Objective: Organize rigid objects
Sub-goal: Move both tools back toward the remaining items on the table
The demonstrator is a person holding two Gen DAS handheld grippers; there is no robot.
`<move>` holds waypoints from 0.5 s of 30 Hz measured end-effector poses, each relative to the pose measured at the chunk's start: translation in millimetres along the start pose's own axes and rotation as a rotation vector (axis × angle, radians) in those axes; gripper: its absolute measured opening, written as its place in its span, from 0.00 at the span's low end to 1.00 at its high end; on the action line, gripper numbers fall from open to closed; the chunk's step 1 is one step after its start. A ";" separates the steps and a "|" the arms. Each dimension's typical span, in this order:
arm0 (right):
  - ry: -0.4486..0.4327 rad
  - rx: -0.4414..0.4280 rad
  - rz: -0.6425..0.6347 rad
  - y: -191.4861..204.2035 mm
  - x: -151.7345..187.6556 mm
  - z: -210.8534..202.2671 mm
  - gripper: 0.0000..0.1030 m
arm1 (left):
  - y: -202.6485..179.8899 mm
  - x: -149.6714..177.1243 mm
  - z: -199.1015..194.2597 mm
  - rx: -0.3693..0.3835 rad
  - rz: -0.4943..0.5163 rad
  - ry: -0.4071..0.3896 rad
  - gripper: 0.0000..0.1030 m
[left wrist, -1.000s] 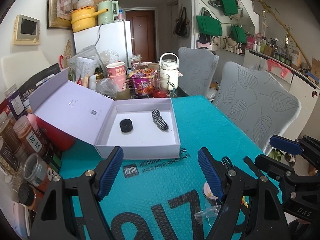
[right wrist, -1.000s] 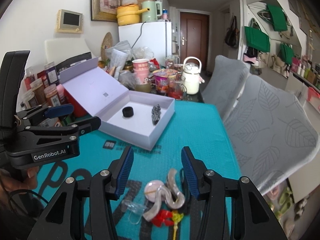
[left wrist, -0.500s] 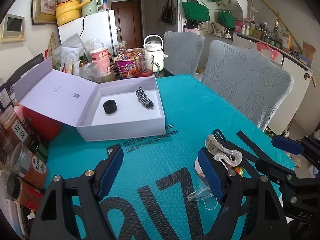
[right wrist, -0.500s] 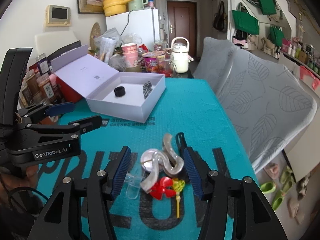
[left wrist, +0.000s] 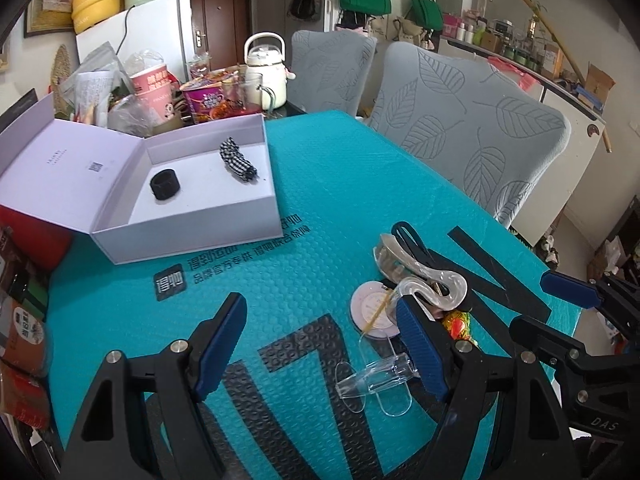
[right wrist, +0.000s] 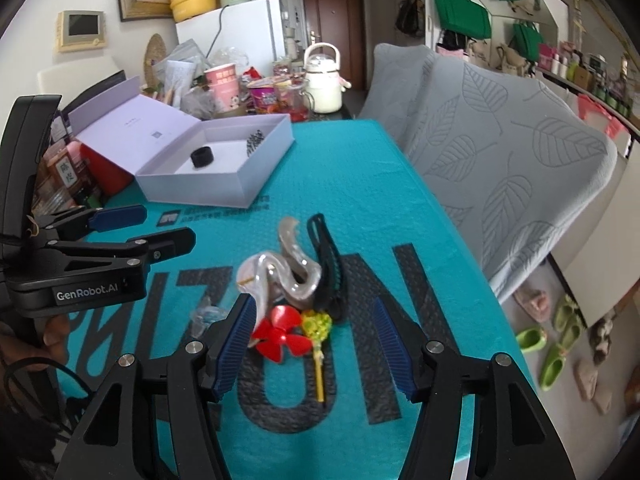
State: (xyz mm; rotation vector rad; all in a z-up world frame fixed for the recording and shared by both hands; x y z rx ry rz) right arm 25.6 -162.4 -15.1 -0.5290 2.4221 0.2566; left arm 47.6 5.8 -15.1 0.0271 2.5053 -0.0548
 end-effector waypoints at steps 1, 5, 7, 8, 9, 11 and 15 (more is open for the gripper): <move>0.006 0.001 0.005 -2.5 0.8 2.9 0.60 | -1.9 -0.8 1.9 0.005 0.004 0.003 0.75; 0.036 0.000 0.018 -13.9 6.9 15.0 0.60 | -14.2 -5.1 10.0 0.032 0.028 0.019 0.75; 0.050 -0.005 0.031 -20.1 9.6 20.0 0.60 | -20.1 -6.6 13.1 0.049 0.037 0.026 0.75; 0.056 -0.008 0.040 -23.4 10.6 22.3 0.60 | -23.8 -7.7 15.7 0.061 0.043 0.032 0.75; 0.062 -0.010 0.049 -27.1 11.7 24.4 0.60 | -27.9 -8.9 18.5 0.071 0.050 0.038 0.75; 0.069 -0.011 0.065 -34.4 13.9 27.4 0.60 | -35.4 -11.1 24.0 0.085 0.062 0.055 0.75; 0.085 -0.008 0.086 -45.6 15.6 31.5 0.59 | -52.3 -12.4 35.8 0.120 0.090 0.085 0.75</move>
Point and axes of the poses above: each gripper's, at about its wrist camera, not at the fingertips, and z roughly the way its jaws point, y to its left, x to its underside, the point moved 1 cm from there along z, roughly the way its jaws point, and after that the axes turned 5 degrees about y, right-handed, at the moved point
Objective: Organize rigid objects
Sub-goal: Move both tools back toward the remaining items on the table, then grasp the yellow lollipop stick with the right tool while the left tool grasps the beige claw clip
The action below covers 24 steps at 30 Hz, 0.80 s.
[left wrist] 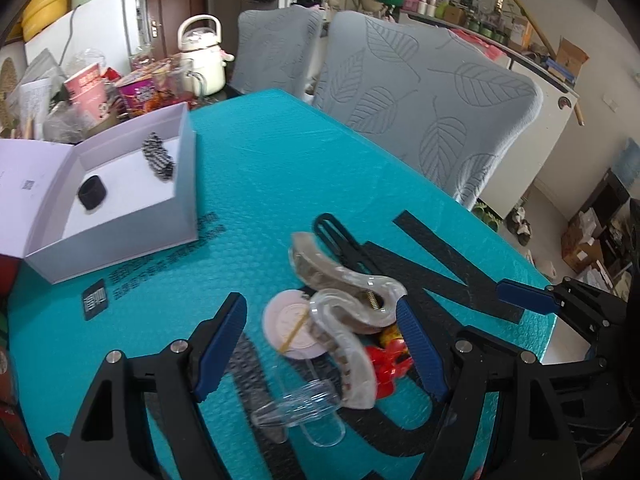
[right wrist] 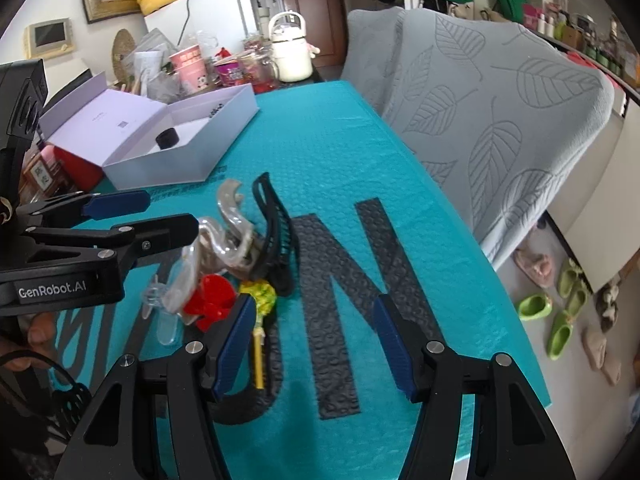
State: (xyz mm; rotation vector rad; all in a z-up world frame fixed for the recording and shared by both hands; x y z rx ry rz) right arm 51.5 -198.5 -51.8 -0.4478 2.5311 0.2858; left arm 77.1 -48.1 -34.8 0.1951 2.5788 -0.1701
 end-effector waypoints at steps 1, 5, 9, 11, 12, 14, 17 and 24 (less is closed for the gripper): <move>0.003 0.000 0.006 -2.4 0.0 0.8 0.59 | -3.0 -0.5 3.0 0.003 0.006 0.006 0.75; 0.014 -0.006 0.034 -11.2 0.9 4.2 0.60 | -10.9 -4.0 16.8 -0.008 0.019 0.038 0.75; 0.023 -0.013 0.051 -17.0 0.8 8.0 0.59 | -13.4 -7.9 25.8 0.010 0.016 0.062 0.75; 0.028 -0.014 0.056 -18.8 -0.3 10.4 0.59 | -13.6 -8.4 28.3 0.013 0.014 0.070 0.75; 0.030 -0.015 0.059 -19.6 -0.9 11.6 0.60 | -14.1 -9.0 30.1 0.007 0.013 0.076 0.75; 0.032 -0.016 0.062 -21.4 -1.7 13.3 0.60 | -13.2 -8.4 34.4 -0.001 0.010 0.089 0.75; 0.036 -0.014 0.064 -21.9 -1.9 15.0 0.60 | -9.4 -7.6 39.4 0.010 -0.007 0.108 0.75; 0.038 -0.037 0.057 -17.2 -2.2 17.0 0.60 | -1.5 -8.0 26.0 0.005 -0.001 0.036 0.71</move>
Point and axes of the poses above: each gripper's, at about its wrist camera, not at the fingertips, and z roughly the way its jaws point, y to its left, x to its underside, the point moved 1 cm from there along z, roughly the way its jaws point, and after that the axes turned 5 degrees about y, right-handed, at the moved point
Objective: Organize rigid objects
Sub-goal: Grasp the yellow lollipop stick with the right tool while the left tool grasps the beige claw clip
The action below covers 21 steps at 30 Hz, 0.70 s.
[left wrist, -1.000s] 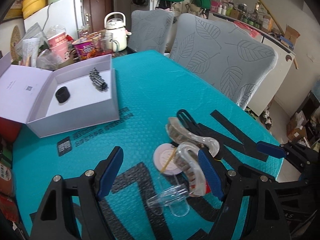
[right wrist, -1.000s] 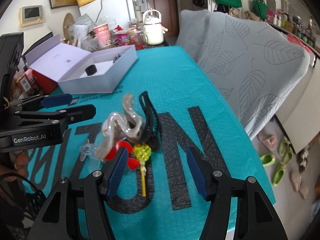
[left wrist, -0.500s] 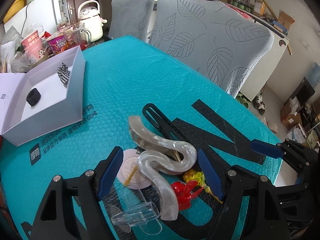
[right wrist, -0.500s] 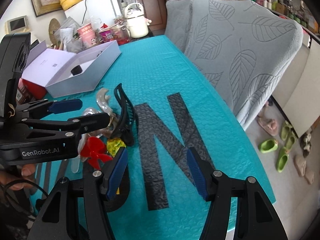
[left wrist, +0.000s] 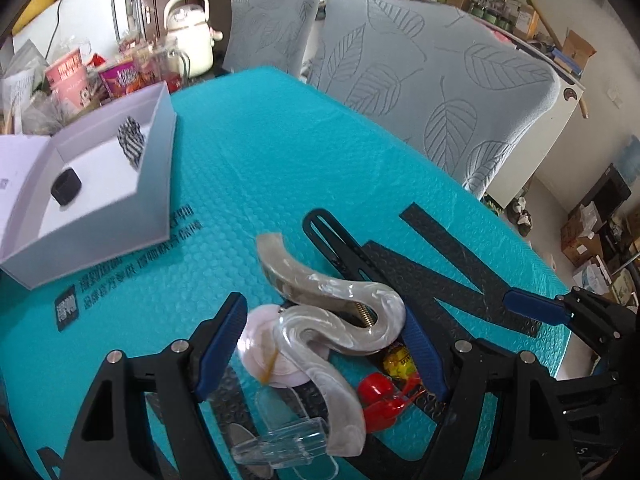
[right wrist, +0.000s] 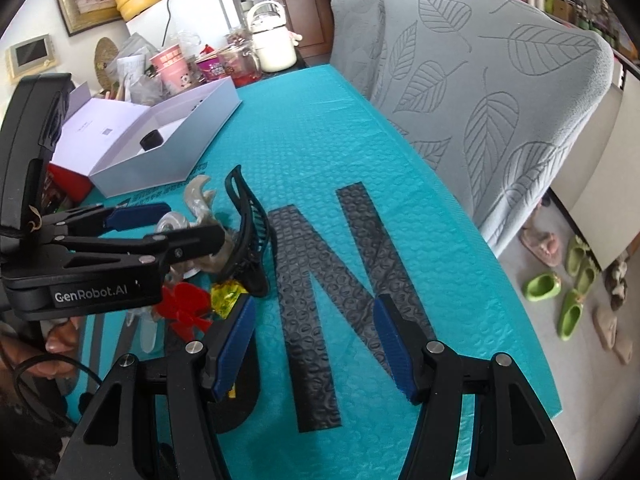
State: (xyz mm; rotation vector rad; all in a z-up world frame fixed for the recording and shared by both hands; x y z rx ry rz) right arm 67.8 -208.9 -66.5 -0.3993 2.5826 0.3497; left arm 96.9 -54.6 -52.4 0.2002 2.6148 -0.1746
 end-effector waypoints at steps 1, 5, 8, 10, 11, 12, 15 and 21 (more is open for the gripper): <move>0.000 -0.007 -0.006 1.9 0.0 0.0 0.60 | 0.2 0.9 -2.9 0.000 0.010 -0.015 0.69; 0.008 -0.040 -0.029 12.5 0.3 5.9 0.60 | 1.0 3.0 -6.3 0.031 0.027 -0.027 0.61; 0.021 -0.072 -0.040 19.3 0.7 12.6 0.59 | 2.3 3.1 -6.7 0.048 0.023 -0.022 0.61; 0.027 -0.102 -0.031 20.8 0.0 16.8 0.58 | 3.4 3.5 -9.0 0.047 0.024 -0.027 0.61; 0.030 -0.109 -0.027 21.4 -0.6 19.0 0.54 | 4.2 4.2 -11.2 0.046 0.024 -0.031 0.61; 0.036 -0.113 -0.022 21.9 -0.9 21.5 0.50 | 5.5 4.9 -13.5 0.045 0.024 -0.034 0.61; 0.041 -0.138 -0.007 23.0 -1.3 27.9 0.45 | 12.7 7.5 -16.4 0.021 0.026 -0.037 0.61; 0.041 -0.124 -0.061 38.2 -2.6 37.6 0.38 | 23.8 15.0 -18.0 0.071 -0.001 -0.020 0.61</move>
Point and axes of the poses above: each gripper's, at about its wrist camera, not at the fingertips, and z roughly the way its jaws point, y to its left, x to its underside, the point moved 1 cm from there along z, roughly the way its jaws point, and after that the axes turned 5 degrees about y, right-handed, at the moved point
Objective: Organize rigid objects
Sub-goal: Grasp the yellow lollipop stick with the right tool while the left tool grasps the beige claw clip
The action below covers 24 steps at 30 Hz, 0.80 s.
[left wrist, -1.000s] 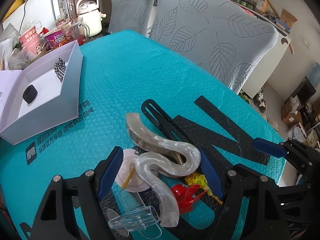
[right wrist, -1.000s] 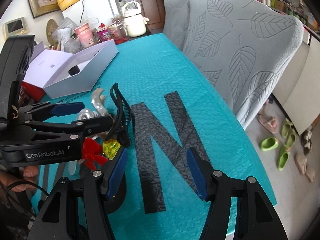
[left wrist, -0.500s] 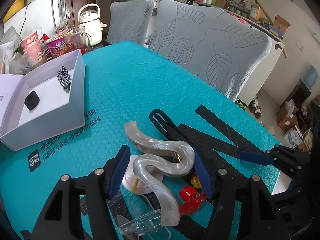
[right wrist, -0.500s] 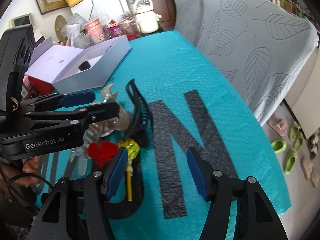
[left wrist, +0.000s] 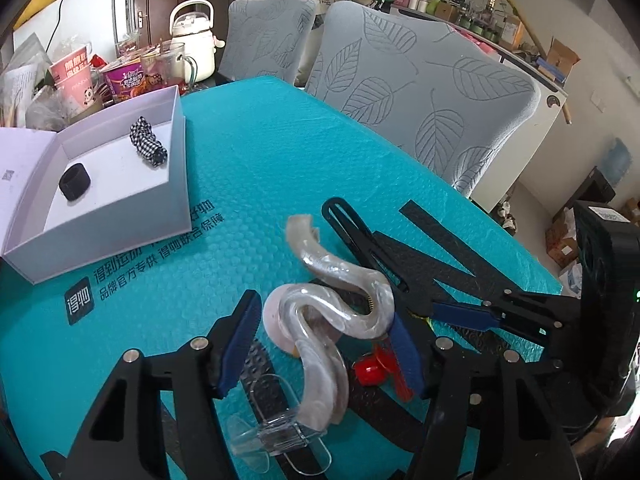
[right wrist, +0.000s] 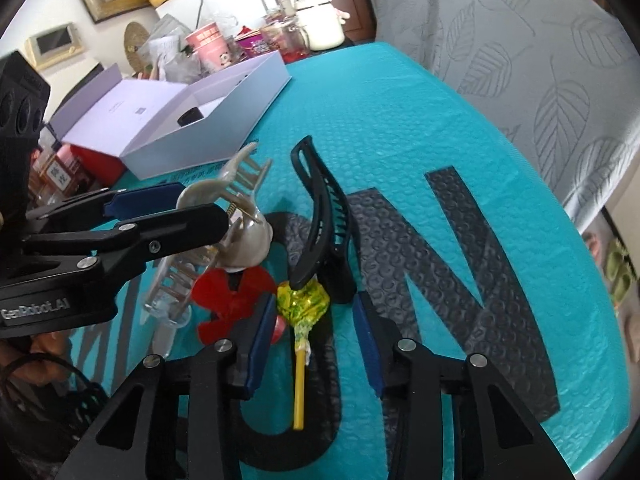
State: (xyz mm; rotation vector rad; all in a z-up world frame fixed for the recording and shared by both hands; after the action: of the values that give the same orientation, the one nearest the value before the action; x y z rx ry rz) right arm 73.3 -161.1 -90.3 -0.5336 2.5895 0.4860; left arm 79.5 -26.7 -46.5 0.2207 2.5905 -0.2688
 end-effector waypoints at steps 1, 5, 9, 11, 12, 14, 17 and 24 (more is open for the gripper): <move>0.001 0.002 -0.012 3.0 -0.5 1.9 0.36 | 0.7 0.5 -0.2 0.003 0.002 -0.003 0.61; 0.000 0.009 -0.024 7.4 -2.7 4.5 0.26 | -1.5 0.6 0.5 0.009 0.022 -0.004 0.61; -0.004 0.024 -0.012 3.5 1.1 -1.4 0.25 | -2.9 -1.2 8.2 0.021 0.025 0.019 0.61; -0.010 0.039 0.007 -1.9 4.1 -7.0 0.25 | -3.8 -1.8 14.8 0.047 0.016 0.040 0.61; -0.012 0.047 0.015 -4.4 5.6 -9.4 0.25 | -4.1 -2.0 17.5 0.055 0.012 0.047 0.61; -0.019 0.066 0.033 -10.2 8.9 -15.0 0.25 | -5.6 -1.5 22.2 0.071 0.010 0.047 0.56; -0.026 0.060 0.064 -18.9 10.7 -18.7 0.25 | -14.2 0.4 21.5 0.032 0.061 0.020 0.54; -0.049 0.066 0.064 -19.2 8.4 -26.4 0.26 | -11.7 1.1 8.8 0.020 0.045 -0.010 0.51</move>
State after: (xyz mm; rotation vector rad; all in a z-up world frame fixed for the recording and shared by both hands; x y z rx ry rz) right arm 65.5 -191.2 -77.1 -0.4129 2.5719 0.4278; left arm 80.3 -39.9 -52.8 0.2834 2.5705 -0.2798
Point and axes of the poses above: each gripper's, at about its wrist camera, not at the fingertips, and z roughly the way its jaws point, y to its left, x to its underside, the point moved 1 cm from there along z, roughly the way its jaws point, and after that the axes turned 5 degrees about y, right-handed, at the moved point
